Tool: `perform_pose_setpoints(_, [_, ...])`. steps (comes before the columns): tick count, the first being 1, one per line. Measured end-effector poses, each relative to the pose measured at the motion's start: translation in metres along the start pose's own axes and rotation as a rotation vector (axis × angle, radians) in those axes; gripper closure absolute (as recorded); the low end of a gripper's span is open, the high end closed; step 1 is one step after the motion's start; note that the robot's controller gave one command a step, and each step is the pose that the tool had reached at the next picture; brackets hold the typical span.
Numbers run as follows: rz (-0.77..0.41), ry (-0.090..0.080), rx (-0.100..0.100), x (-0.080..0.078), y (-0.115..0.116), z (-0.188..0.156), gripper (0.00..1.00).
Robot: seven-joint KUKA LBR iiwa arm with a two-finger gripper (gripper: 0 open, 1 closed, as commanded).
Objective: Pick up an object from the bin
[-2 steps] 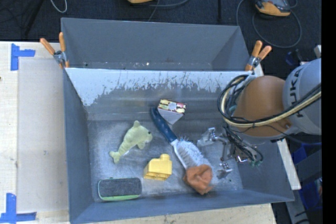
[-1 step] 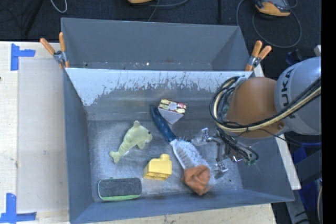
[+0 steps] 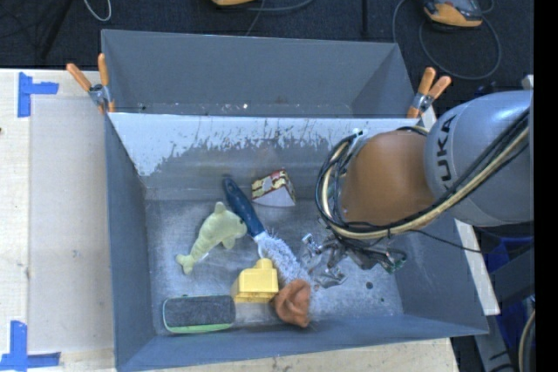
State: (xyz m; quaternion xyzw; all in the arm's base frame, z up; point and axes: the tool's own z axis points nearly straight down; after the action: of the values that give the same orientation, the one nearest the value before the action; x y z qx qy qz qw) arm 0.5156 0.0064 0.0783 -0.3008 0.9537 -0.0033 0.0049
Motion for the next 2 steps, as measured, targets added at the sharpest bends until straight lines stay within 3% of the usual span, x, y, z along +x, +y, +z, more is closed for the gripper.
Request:
perform_pose_setpoints(1, [-0.001, 0.000, 0.000, 0.000, 0.000, 0.000, 1.00])
perform_pose_setpoints(2, [0.015, 0.013, -0.014, 0.005, 0.004, -0.043, 1.00])
